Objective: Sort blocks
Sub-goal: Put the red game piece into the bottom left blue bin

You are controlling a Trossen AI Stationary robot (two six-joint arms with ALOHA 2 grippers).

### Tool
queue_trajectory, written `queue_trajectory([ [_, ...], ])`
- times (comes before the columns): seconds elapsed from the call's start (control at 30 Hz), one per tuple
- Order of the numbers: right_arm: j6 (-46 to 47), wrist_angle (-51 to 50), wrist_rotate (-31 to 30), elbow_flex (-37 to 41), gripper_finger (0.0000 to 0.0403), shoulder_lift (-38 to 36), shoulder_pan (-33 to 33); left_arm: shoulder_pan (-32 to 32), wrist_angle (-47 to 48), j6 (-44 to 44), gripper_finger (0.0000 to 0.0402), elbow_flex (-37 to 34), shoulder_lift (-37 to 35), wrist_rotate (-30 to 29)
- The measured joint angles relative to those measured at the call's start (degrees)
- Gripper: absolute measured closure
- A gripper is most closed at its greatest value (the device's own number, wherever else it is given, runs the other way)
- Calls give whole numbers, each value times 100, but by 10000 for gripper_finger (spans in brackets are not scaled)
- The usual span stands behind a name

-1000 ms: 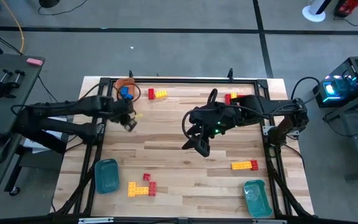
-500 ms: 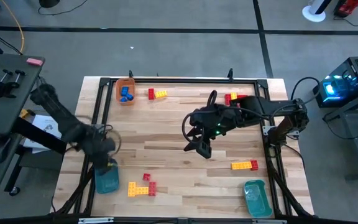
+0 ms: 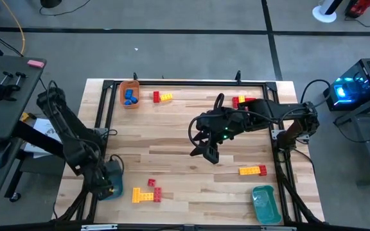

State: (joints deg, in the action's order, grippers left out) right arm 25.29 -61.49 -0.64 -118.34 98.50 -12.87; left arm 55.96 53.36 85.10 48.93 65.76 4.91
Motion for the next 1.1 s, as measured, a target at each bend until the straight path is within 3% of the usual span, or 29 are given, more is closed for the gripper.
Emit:
queue_trajectory([
  [0.13,68,0,0,0,263,0,-11,0,-38,-83,223,0,184,213],
  [0.33,190,1,34,0,263,0,-44,-2,-94,-125,194,0,149,288],
  [0.5,506,4,239,0,263,1,-165,-160,-745,-196,192,0,-163,-674],
  [0.63,651,22,258,11,263,94,-427,-601,-1600,-793,191,4,-244,-1273],
  [0.77,677,241,262,295,263,294,-751,-1279,-2136,-2040,192,4,140,-1274],
  [0.9,654,278,271,646,263,517,-970,-1753,-2551,-3945,201,25,770,-1253],
  [1.1,881,256,262,828,263,539,-1112,-1906,-2523,-6808,211,454,1846,-1266],
])
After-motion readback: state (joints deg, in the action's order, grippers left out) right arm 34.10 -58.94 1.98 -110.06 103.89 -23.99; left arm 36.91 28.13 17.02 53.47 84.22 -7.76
